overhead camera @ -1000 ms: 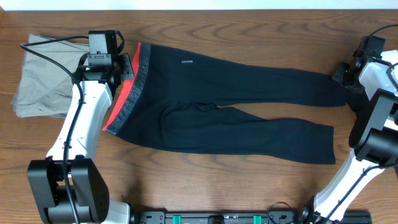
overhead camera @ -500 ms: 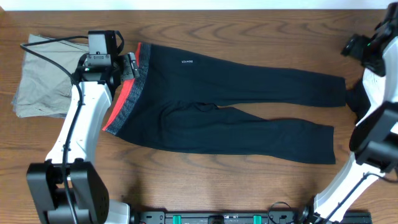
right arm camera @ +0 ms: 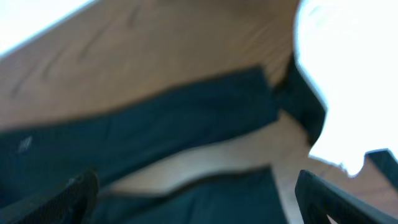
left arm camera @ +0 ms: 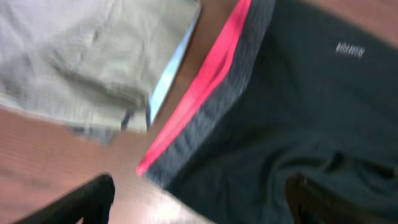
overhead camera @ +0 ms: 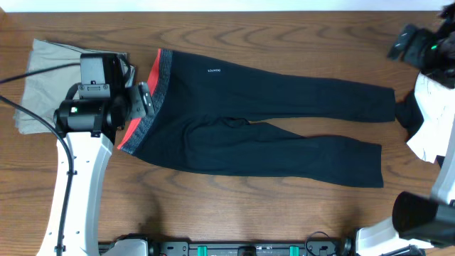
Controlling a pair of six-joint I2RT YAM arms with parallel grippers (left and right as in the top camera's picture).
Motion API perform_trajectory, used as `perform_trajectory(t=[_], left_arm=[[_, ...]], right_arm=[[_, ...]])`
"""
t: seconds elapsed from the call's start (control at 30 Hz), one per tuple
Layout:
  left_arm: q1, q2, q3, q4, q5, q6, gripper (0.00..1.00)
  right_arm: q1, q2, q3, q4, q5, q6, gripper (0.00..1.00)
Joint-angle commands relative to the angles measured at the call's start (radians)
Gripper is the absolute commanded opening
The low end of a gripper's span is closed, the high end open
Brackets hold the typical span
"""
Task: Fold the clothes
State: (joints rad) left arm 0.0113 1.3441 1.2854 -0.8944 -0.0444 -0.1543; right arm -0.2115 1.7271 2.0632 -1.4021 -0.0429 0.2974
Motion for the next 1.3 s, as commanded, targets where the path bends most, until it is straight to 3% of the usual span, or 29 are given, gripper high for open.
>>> perform_trajectory(t=[0.0,0.13,0.3,0.53,0.73,1.27], left_arm=[[0.005,0.004,-0.001,-0.069,0.007,-0.052,0.90],[0.020,0.016,-0.013,-0.165,-0.083,-0.192,0.98],[0.111,0.019,-0.048,-0.166,-0.101,-0.319,1.00],[0.227,0.033,-0.093,-0.154,0.012,-0.318,1.00],[0.234,0.074,-0.164,-0.122,0.038,-0.311,1.00],[0.236,0.289,-0.230,0.024,0.029,-0.367,1.00]], right_arm=[[0.066,-0.027,0.008,-0.080,-0.002,0.008,0.99],[0.126,-0.027,-0.025,-0.217,0.089,0.081,0.99],[0.159,-0.028,-0.176,-0.198,0.167,0.197,0.99],[0.161,-0.056,-0.479,-0.057,0.165,0.306,0.99],[0.161,-0.172,-0.694,0.108,0.074,0.326,0.99],[0.187,-0.224,-0.943,0.247,-0.080,0.228,0.99]])
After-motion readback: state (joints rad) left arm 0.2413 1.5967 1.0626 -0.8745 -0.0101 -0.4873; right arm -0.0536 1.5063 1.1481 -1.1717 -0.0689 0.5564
